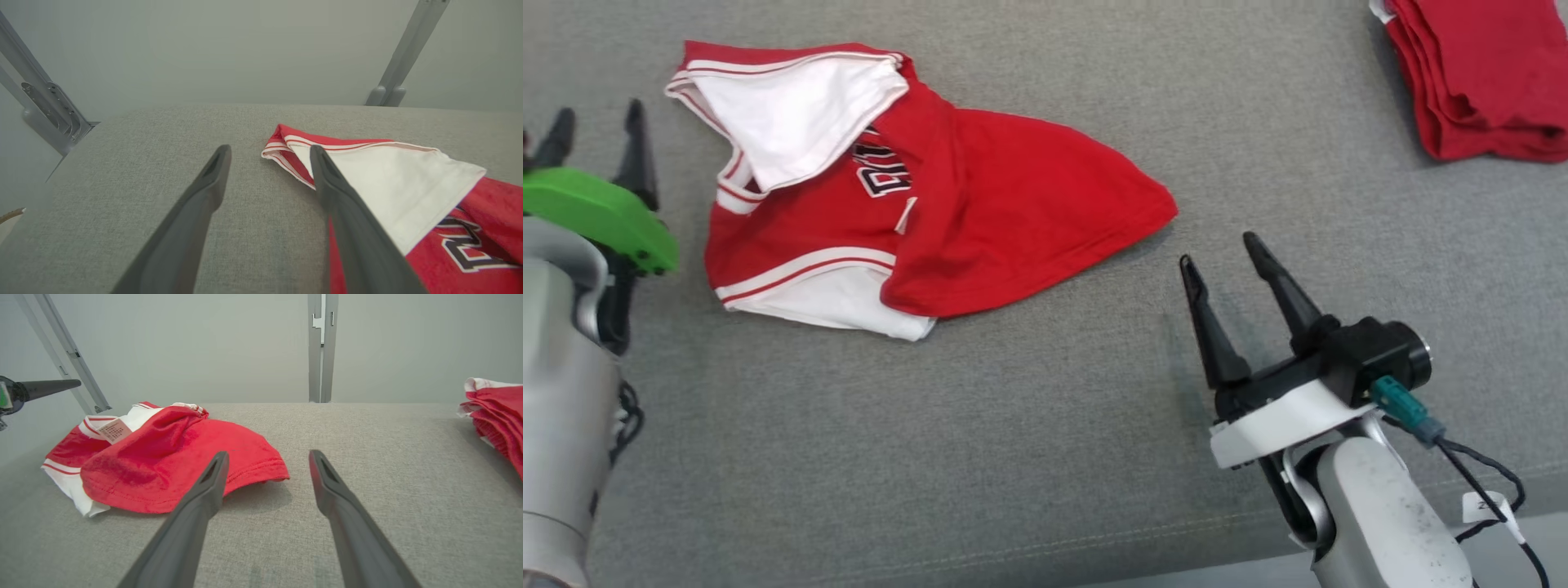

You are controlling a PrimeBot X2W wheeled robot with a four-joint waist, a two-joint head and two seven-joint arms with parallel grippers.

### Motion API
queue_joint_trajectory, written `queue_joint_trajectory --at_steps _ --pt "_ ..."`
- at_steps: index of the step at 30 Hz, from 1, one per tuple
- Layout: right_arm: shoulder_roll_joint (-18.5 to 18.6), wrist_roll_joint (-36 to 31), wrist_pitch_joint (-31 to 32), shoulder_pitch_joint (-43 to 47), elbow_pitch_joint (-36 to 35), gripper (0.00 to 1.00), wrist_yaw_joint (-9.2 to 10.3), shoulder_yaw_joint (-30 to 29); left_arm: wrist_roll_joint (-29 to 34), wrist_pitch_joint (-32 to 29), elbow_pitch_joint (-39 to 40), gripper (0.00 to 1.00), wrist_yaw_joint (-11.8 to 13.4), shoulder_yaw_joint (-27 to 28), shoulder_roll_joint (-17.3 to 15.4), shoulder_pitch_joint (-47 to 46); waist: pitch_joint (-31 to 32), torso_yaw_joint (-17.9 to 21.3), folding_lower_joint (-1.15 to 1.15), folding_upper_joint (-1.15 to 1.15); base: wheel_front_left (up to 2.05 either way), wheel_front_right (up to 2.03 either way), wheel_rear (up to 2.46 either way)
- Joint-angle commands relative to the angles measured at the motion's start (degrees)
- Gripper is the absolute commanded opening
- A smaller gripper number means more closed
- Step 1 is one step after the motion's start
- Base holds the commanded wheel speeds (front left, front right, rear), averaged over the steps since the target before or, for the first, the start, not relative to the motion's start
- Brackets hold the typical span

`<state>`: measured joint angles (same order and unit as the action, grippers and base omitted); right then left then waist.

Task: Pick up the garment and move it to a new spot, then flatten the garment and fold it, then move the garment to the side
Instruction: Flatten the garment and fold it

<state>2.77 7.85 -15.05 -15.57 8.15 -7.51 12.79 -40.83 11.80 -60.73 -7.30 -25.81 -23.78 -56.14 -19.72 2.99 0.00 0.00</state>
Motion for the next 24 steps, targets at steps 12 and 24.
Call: queue_joint_trajectory --at_steps 12,24 --pt "0.24 4.63 1.23 -5.12 10.89 1.00 0.04 11.12 -1.98 3.47 20.46 1.00 4.09 1.35 9.66 23.37 11.51 -17.25 0.00 0.00 0.00 0.00 0.00" --pt "0.24 7.19 4.27 -15.46 32.35 1.00 0.04 9.73 3.71 3.37 44.08 1.00 11.40 2.72 14.64 44.93 13.85 -25.64 0.00 0.00 0.00 0.00 0.00"
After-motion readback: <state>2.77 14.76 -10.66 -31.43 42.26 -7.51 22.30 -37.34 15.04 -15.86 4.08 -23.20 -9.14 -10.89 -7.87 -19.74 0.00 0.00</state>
